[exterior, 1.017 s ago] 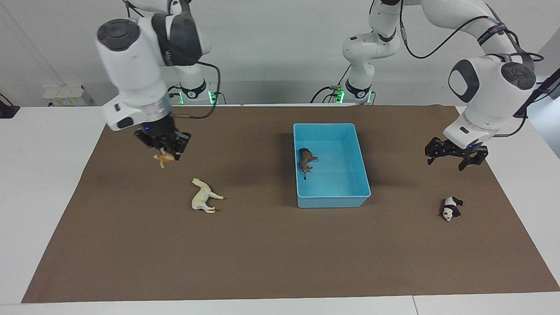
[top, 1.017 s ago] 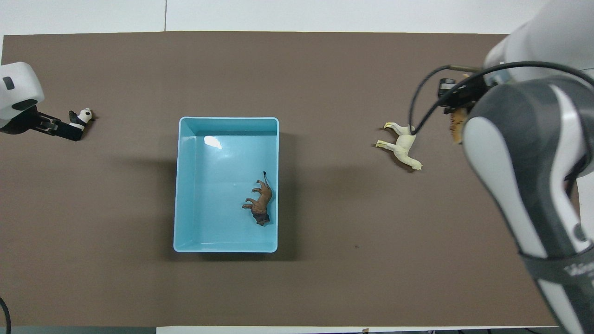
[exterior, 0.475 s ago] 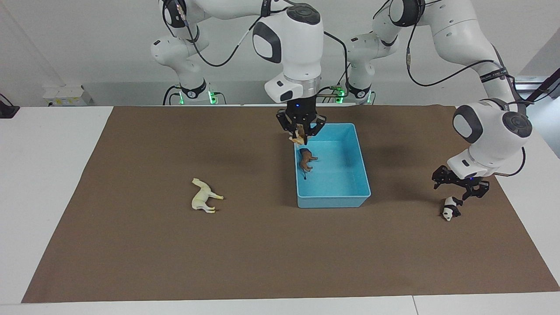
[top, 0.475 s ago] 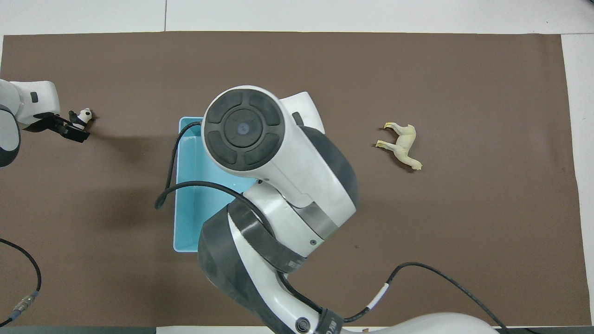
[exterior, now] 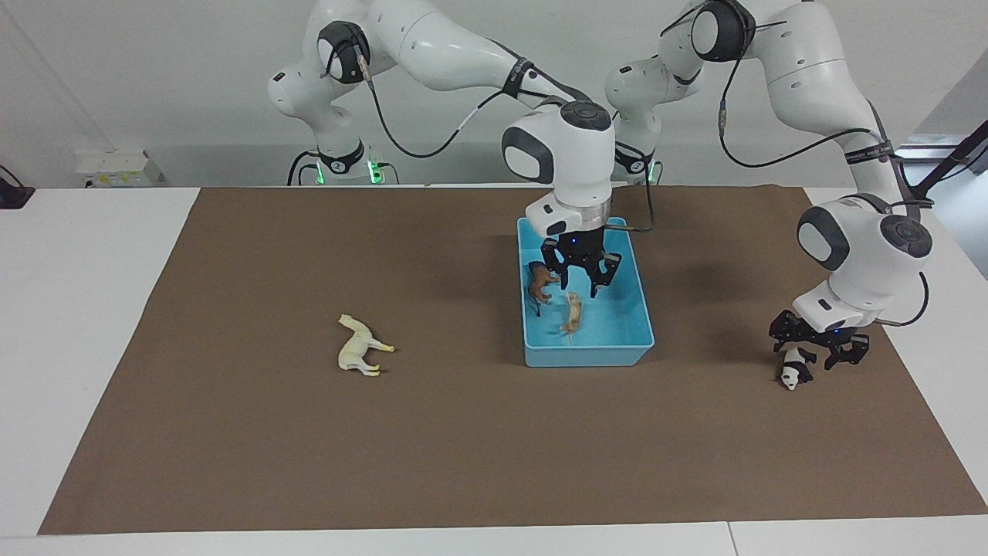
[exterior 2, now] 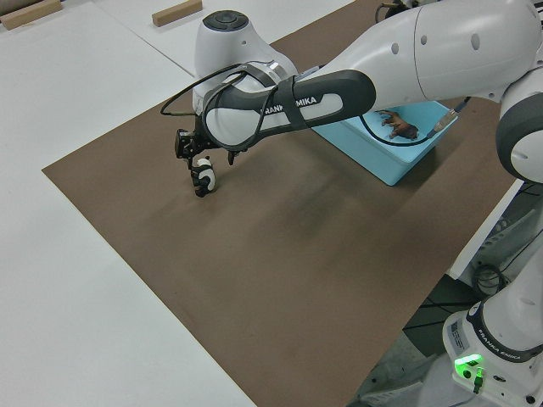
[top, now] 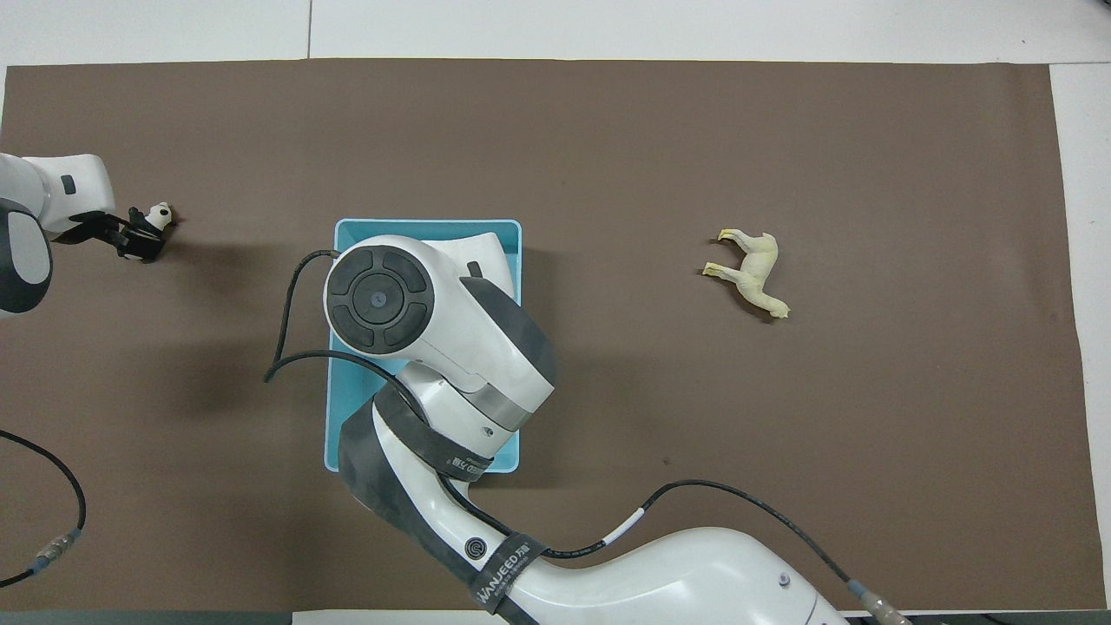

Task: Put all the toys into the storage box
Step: 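Carry the tan animal into the box while the left gripper grasps the panda, then move the right gripper to the cream horse and grasp it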

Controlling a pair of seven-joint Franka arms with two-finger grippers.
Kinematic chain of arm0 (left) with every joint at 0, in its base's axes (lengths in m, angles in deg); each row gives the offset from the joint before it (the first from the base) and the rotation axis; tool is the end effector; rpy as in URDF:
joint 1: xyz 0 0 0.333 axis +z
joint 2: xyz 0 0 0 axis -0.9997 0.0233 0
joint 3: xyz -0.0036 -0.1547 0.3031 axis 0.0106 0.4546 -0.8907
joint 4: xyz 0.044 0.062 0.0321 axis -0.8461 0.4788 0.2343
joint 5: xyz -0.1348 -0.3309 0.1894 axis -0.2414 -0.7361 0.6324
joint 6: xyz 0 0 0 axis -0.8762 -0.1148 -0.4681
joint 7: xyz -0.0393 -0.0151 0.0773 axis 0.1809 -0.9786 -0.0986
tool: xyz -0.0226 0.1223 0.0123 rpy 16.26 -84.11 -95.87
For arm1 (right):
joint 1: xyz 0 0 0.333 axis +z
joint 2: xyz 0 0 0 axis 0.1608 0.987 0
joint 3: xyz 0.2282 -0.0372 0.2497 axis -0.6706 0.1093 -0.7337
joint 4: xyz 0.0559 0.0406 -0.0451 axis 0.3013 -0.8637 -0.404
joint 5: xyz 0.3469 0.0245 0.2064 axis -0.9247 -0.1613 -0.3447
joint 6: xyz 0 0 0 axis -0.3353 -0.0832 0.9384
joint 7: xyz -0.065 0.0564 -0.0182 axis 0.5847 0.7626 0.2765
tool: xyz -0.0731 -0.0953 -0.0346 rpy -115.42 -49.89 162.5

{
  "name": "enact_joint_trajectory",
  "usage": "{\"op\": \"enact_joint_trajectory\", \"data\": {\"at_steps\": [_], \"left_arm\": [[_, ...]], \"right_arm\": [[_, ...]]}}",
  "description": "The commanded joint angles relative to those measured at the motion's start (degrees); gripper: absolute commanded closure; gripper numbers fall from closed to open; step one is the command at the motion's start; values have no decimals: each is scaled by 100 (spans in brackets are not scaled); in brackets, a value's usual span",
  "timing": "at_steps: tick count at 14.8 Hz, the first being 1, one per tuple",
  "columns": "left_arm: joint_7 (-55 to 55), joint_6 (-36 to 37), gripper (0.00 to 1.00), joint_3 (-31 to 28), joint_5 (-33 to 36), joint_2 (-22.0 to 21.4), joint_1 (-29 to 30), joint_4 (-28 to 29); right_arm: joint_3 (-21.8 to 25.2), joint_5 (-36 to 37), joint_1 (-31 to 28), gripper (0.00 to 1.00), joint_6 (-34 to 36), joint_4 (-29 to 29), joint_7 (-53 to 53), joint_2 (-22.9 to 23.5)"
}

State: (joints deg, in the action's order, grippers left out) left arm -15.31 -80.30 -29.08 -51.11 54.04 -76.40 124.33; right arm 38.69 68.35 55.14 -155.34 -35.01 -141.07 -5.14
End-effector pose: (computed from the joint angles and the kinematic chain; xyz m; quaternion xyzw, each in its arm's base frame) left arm 0.6883 0.1300 0.3225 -0.9559 0.2871 -0.0463 0.0420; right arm 0.5656 0.5476 0.4314 -0.9592 0.2643 -0.0749 0.0661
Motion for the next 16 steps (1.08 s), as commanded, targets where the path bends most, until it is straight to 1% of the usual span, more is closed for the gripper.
{"op": "enact_joint_trajectory", "data": {"at_steps": [1,2,3,4,5,7,9,10,11,12,14,15,16], "left_arm": [[-39,-137,2,-88,10,192,-75,-185],[-30,-189,2,-88,19,192,-75,-150],[13,-190,3,-88,19,183,-84,-124],[84,-199,4,-88,11,183,-84,-106],[215,-199,6,-88,19,183,-118,-106],[330,-199,20,-88,19,175,-136,-27],[400,-199,41,-88,-24,166,-128,-36],[566,-199,49,-88,-16,174,-154,-36],[629,-199,52,-88,-7,175,-154,-27],[638,-199,56,-88,-7,175,-154,-36],[734,-181,73,-79,-25,166,-154,-88],[830,-129,79,-70,-33,174,-163,-158],[910,-24,80,-70,-42,166,-198,-298]], "right_arm": [[78,-69,-79,0,746,222,-154,-126],[122,-8,-210,0,1193,222,-15,-310],[122,-8,-560,0,1493,205,456,-538],[105,-8,-920,0,1670,135,1035,-653],[122,-8,-1150,0,1837,91,1337,-672],[122,27,-1747,0,1831,-110,1550,-716],[122,45,-2231,0,1778,-418,2058,-812],[122,45,-2512,0,1595,-776,2322,-952],[122,45,-2706,0,1254,-1337,2559,-1162],[122,36,-2830,0,815,-2021,2770,-1408],[122,45,-2883,0,-151,-3234,3070,-1760],[122,45,-2945,0,-556,-3667,3245,-1858],[122,45,-3032,0,-769,-3906,3560,-1885]]}}
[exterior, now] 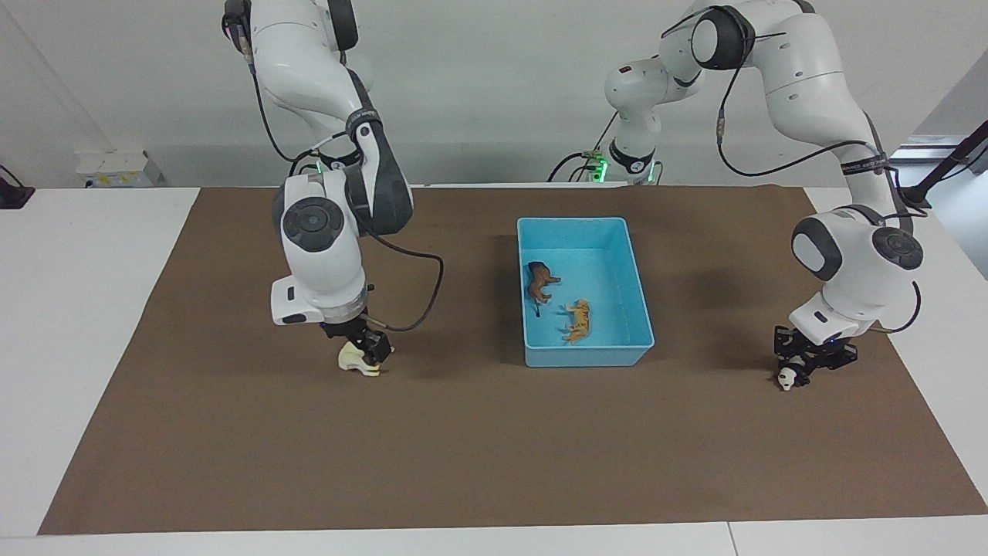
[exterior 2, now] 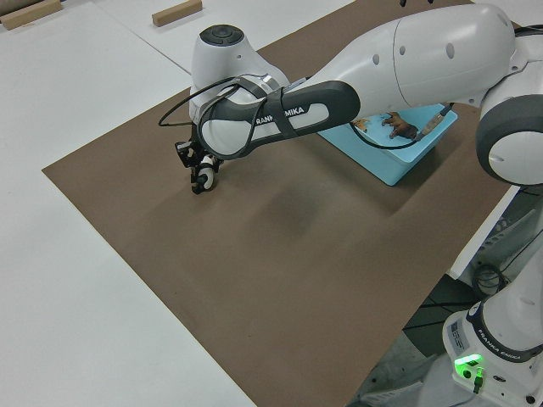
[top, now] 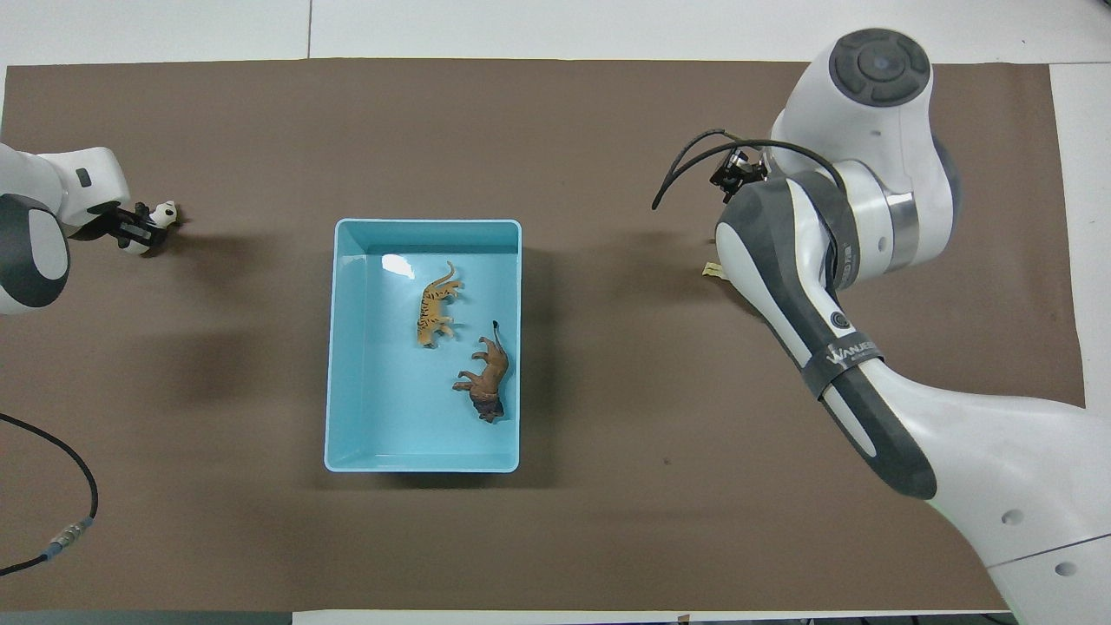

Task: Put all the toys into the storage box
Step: 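Move the right gripper to the cream horse and grasp it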

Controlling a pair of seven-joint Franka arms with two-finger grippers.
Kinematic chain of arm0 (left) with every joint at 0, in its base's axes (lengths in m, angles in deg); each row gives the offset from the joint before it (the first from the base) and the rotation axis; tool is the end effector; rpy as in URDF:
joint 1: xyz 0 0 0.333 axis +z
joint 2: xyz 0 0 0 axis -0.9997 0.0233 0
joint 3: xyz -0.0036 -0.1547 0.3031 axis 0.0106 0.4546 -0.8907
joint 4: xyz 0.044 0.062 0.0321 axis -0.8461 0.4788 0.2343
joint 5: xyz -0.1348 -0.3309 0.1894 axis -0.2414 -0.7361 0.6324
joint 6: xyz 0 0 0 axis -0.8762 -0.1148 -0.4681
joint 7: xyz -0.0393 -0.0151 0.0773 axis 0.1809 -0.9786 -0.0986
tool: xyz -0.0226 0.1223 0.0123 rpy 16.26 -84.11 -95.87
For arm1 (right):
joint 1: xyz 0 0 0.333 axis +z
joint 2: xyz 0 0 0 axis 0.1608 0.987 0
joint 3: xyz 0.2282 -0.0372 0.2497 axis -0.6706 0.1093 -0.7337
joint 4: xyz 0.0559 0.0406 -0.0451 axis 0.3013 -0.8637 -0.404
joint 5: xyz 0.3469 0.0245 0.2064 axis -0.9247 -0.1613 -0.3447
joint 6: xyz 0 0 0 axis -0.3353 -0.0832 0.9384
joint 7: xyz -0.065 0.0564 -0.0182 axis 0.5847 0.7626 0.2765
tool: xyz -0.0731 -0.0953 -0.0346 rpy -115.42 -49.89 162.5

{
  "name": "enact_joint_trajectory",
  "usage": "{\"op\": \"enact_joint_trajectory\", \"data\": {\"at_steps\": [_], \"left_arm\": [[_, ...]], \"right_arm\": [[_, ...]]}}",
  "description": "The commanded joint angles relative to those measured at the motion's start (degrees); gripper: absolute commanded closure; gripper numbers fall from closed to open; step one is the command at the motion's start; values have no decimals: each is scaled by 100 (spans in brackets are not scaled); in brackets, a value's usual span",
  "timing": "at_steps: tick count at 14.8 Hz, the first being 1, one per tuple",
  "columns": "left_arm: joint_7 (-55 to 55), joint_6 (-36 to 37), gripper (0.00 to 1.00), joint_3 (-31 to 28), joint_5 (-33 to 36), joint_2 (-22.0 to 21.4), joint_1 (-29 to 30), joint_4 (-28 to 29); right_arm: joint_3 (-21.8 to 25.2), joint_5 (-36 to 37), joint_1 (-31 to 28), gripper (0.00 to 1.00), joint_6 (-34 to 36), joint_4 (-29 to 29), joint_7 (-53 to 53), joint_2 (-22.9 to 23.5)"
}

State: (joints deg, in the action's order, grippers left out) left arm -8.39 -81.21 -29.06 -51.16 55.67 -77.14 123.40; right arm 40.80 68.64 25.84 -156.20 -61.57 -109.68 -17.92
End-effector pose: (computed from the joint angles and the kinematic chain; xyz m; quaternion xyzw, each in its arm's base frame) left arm 0.6957 0.1218 0.3118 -0.9699 0.2351 -0.0512 0.0384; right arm 0.6741 0.1491 0.3692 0.9637 -0.2640 0.0023 0.0411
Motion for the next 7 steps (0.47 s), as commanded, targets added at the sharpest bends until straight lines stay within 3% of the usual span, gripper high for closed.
{"op": "enact_joint_trajectory", "data": {"at_steps": [1,4,7], "left_arm": [[289,399,81,-73,-46,12,-167,-416],[1023,1436,82,-73,-20,-67,-395,-1093],[2693,2104,82,-82,15,-505,-1001,-1095]], "right_arm": [[-89,17,-156,0,-824,-1383,676,-598],[-89,17,-279,0,-1307,-1674,1092,-537],[-89,17,-288,0,-1545,-1762,1092,-449]]}}
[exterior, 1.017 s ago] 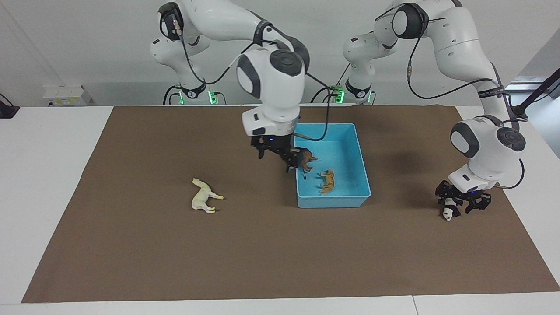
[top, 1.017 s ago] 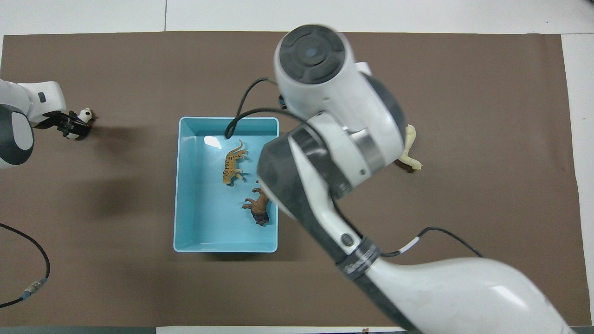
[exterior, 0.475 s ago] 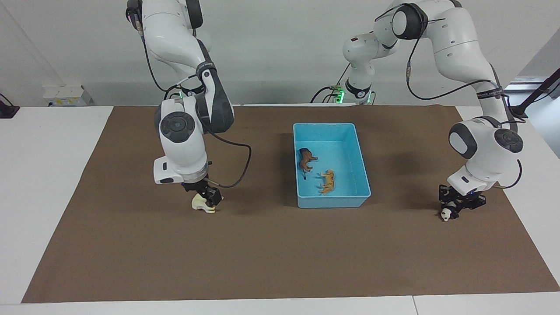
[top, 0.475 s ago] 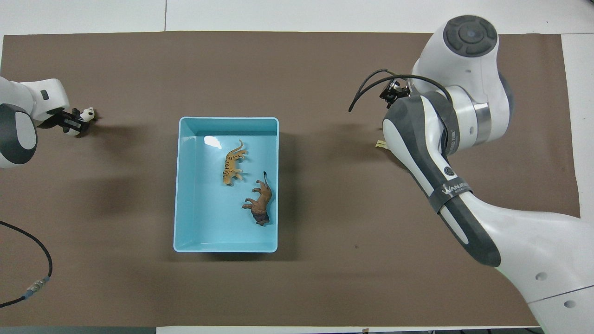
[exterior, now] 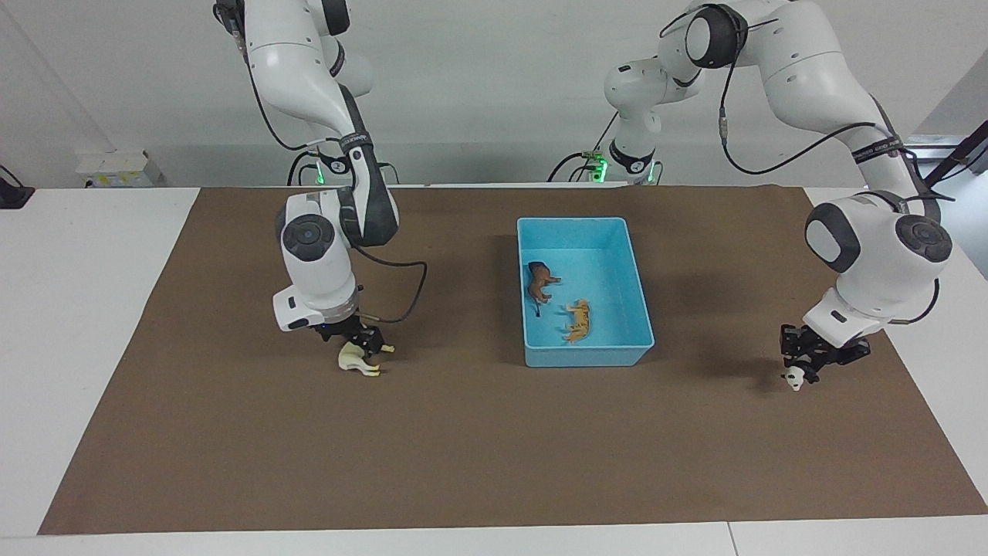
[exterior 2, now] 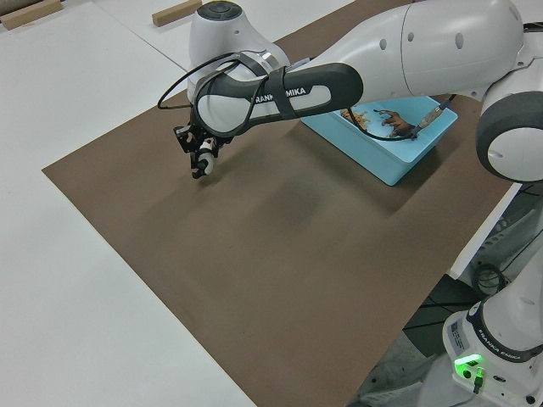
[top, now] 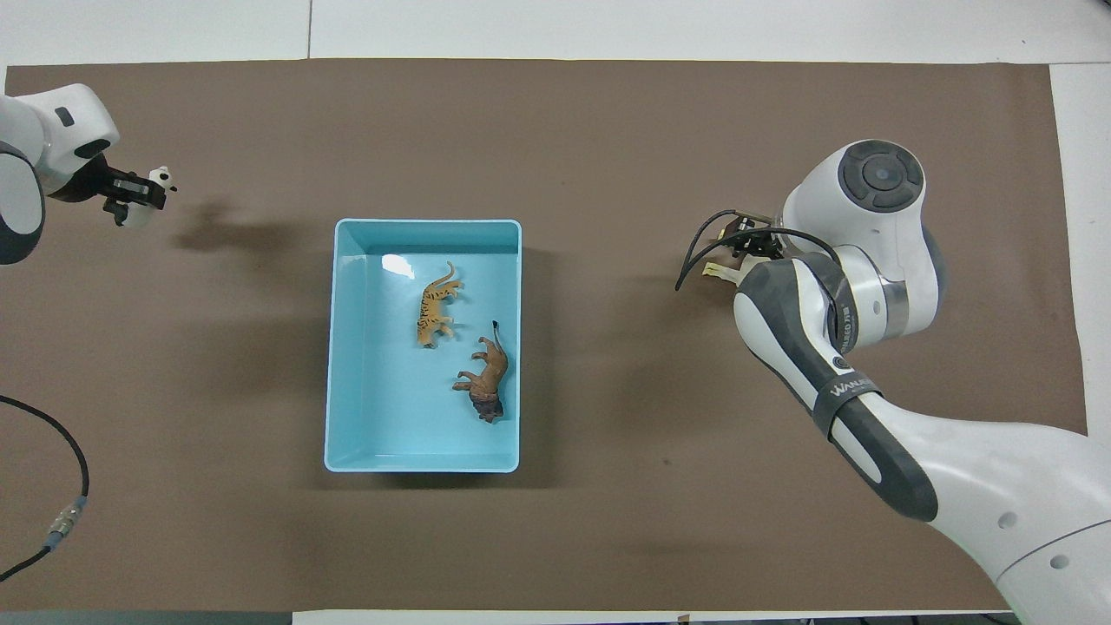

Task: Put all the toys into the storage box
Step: 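Lower the panda into the blue box with the left gripper and release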

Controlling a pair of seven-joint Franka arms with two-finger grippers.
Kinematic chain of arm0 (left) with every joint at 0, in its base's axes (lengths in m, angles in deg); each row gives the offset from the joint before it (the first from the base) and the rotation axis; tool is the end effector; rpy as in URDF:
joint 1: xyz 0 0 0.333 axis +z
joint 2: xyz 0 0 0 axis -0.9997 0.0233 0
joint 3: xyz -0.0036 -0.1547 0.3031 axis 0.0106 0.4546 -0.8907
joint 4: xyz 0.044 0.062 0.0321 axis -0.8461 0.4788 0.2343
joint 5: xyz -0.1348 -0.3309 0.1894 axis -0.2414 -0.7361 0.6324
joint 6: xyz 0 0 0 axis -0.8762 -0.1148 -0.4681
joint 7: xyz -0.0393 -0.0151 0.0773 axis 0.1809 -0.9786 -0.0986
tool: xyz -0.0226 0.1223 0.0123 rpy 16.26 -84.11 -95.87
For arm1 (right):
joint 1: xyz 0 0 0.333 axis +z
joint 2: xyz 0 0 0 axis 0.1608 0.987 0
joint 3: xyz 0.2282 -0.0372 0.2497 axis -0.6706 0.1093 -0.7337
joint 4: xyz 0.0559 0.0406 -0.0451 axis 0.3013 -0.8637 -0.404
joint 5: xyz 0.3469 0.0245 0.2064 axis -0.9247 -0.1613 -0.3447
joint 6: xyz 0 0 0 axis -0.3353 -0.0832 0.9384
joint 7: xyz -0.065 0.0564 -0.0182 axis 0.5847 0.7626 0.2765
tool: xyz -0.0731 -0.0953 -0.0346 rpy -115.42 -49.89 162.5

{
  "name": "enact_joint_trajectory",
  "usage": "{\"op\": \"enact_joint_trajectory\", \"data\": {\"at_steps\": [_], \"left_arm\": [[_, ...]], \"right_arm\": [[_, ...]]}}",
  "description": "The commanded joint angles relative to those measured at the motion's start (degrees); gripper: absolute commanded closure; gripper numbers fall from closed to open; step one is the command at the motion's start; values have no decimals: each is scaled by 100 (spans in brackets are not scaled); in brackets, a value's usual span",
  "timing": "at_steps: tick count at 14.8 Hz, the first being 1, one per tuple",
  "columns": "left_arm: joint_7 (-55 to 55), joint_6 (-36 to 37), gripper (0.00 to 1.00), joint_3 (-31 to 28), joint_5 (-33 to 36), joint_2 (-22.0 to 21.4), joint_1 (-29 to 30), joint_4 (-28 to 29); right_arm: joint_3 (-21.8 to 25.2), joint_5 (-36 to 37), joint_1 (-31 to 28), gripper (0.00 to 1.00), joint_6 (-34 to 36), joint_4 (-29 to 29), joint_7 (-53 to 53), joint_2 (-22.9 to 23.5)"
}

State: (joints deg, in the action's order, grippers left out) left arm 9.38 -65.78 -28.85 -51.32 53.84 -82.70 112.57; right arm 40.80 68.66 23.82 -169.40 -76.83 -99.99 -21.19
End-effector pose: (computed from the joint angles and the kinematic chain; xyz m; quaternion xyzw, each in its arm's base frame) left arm 0.7179 0.0559 0.3991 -0.9912 0.1258 -0.0337 0.0253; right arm 0.6353 0.1155 0.3044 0.9802 -0.1952 0.0059 0.0327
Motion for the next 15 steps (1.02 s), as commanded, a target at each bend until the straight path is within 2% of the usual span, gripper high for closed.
{"op": "enact_joint_trajectory", "data": {"at_steps": [1,4,5,6,7,8,9,10,11,13,15], "left_arm": [[1286,869,82,-93,23,-568,-613,-12],[2866,1766,80,-67,-3,-1044,-1411,5],[3524,1916,77,-67,5,-1097,-1745,14],[4166,1996,76,-67,6,-1159,-2079,66],[4599,2014,73,-67,6,-1203,-2369,189],[4995,1980,69,-67,6,-1343,-2642,460],[5294,1840,51,-67,6,-1475,-2827,767],[5402,1665,1,-67,6,-1589,-2951,1014],[5403,1611,0,-58,6,-1660,-3004,1155],[5298,1610,0,-58,-3,-1634,-2961,1070],[4643,1619,0,-119,14,-1634,-2813,911]], "right_arm": [[-89,14,-77,0,-330,-306,114,-96],[-98,5,-42,0,-918,-657,105,-17],[-98,5,-42,13,-1086,-763,123,-16],[-98,5,-42,87,-1052,-755,123,-16],[-98,5,1,100,-991,-720,97,-25],[-89,5,37,100,-738,-598,79,-25],[-98,5,72,100,-275,-327,53,-34],[-89,5,116,100,296,24,9,-34],[-89,14,151,100,719,323,9,-51],[-98,14,169,100,1370,833,9,-113],[-106,6,239,100,2126,1518,9,-166]]}}
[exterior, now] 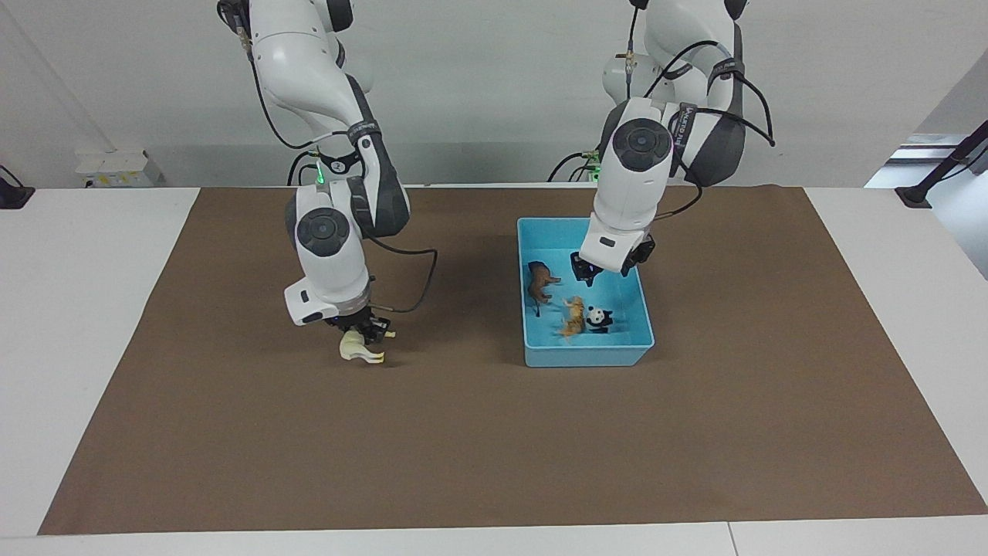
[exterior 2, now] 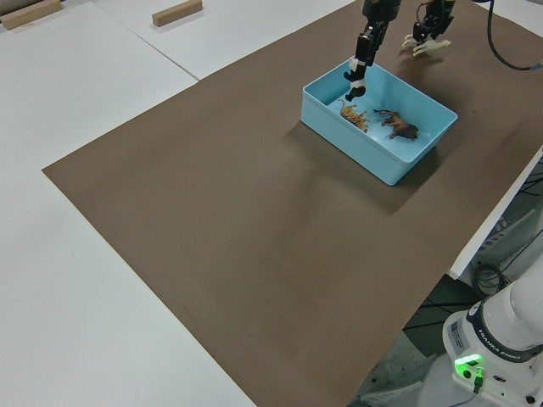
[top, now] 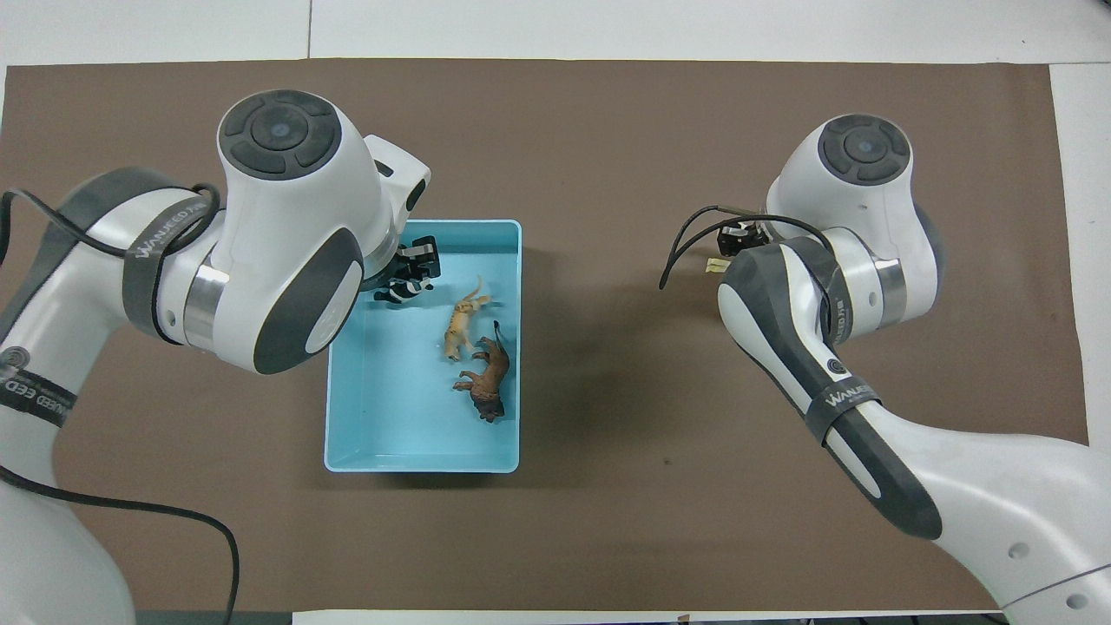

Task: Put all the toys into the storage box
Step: 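Lower the panda into the blue box with the left gripper and release, then carry the cream horse into the box with the right gripper while the left gripper withdraws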

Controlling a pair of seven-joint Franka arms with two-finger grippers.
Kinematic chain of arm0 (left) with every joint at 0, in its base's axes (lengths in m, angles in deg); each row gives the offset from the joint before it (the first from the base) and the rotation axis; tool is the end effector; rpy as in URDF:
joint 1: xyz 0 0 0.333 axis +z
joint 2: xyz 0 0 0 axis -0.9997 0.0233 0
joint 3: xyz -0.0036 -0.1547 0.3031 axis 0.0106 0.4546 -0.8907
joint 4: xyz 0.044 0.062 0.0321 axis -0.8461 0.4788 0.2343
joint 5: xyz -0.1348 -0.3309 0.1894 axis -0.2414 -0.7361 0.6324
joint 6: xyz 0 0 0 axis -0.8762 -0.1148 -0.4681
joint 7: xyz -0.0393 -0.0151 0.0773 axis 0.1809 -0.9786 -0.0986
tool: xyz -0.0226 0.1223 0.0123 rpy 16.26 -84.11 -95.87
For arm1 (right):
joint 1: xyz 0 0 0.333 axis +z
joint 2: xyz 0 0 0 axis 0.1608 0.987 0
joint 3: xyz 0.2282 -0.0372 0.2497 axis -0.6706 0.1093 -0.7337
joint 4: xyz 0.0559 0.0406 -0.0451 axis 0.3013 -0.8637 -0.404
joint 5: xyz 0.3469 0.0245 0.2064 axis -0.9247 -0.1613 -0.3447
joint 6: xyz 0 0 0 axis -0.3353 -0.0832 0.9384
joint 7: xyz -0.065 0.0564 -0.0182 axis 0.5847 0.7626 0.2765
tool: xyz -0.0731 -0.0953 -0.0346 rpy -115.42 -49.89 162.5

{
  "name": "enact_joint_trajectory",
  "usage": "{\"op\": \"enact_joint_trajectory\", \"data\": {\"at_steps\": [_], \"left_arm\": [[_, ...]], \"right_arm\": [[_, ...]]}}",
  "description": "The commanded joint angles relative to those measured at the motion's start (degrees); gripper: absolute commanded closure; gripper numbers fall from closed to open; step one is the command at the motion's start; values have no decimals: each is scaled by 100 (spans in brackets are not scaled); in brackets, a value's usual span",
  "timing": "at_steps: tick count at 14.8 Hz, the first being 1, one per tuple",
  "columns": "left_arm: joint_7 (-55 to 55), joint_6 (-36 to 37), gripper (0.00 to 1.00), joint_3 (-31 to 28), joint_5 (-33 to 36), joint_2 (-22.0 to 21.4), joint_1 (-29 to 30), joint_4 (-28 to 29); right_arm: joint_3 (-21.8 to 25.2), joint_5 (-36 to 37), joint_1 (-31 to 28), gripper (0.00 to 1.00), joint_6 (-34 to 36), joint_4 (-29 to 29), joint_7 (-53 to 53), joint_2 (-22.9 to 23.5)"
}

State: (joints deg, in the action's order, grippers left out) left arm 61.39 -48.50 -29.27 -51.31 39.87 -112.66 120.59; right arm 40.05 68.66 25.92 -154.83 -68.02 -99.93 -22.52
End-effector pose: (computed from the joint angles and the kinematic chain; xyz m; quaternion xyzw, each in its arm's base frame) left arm 0.5712 -0.2668 0.4707 -0.9951 -0.0732 0.0397 0.0533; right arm 0.6396 0.1484 0.3685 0.9829 -0.1754 -0.0288 0.0481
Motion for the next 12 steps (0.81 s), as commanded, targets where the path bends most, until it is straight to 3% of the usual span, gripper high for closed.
{"op": "enact_joint_trajectory", "data": {"at_steps": [1,4,6,9,12], "left_arm": [[-1024,-109,0,-78,14,-245,507,57],[-2193,-31,0,-95,31,-289,1324,-232],[-2889,48,0,-87,40,-665,1879,-251],[-2988,468,0,-122,40,-1210,1987,-216],[-2997,1199,0,-148,40,-1632,2083,-102]], "right_arm": [[-49,-29,91,100,1072,1049,-15,-32],[-93,-73,721,100,1848,2235,-959,203],[-101,-318,1275,100,1789,3088,-1830,581],[-93,-793,2136,100,650,3180,-2588,732],[-93,-803,2656,100,-273,3118,-3195,1310]]}}
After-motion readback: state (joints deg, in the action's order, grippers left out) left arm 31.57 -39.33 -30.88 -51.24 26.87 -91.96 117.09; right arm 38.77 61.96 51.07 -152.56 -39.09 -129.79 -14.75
